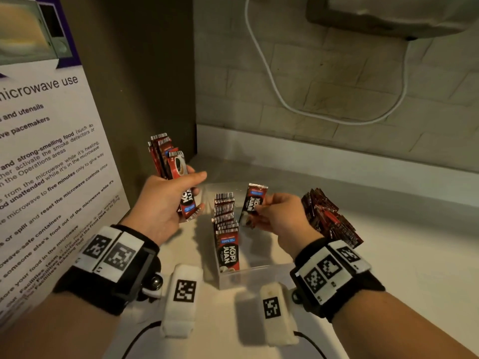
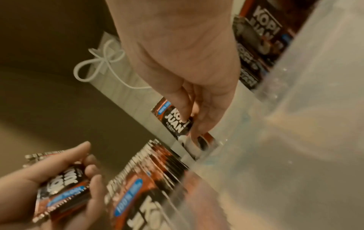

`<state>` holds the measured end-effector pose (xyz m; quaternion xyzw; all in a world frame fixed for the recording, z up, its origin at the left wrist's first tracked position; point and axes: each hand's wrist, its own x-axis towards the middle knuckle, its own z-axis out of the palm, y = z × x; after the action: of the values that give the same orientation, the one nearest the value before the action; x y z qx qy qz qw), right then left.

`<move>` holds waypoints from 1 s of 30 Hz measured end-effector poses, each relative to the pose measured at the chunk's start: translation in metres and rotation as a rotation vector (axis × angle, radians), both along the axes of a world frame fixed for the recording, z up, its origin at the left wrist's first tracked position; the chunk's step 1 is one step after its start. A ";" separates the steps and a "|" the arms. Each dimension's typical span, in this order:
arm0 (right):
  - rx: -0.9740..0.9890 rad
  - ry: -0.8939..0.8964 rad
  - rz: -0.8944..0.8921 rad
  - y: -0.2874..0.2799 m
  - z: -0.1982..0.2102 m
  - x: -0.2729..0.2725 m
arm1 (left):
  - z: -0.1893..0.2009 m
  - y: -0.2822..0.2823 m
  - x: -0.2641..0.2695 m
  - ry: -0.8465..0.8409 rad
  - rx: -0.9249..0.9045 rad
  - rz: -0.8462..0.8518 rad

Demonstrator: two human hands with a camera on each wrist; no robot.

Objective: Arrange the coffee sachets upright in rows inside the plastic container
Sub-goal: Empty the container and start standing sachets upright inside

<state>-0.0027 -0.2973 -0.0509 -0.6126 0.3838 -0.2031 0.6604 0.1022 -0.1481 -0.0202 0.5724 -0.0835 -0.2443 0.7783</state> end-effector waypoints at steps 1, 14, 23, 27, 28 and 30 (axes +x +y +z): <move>0.021 0.020 0.011 0.001 -0.005 0.001 | -0.002 0.001 0.000 0.009 0.005 0.001; 0.179 0.054 0.019 -0.002 -0.023 0.004 | -0.014 0.003 -0.002 0.080 0.016 0.024; 0.196 0.109 -0.040 -0.002 -0.030 0.013 | -0.014 0.001 -0.003 0.077 0.016 0.026; 0.178 0.132 -0.043 -0.004 -0.034 0.015 | -0.014 0.001 -0.003 0.076 0.019 0.037; 0.175 0.138 -0.040 -0.005 -0.035 0.016 | -0.013 0.000 -0.004 0.076 0.019 0.038; 0.172 0.149 -0.032 -0.005 -0.037 0.017 | -0.012 0.000 -0.005 0.077 0.018 0.038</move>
<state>0.0146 -0.3023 -0.0883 -0.5609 0.4576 -0.1339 0.6768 0.0972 -0.1481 -0.0323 0.5708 -0.0405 -0.2522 0.7803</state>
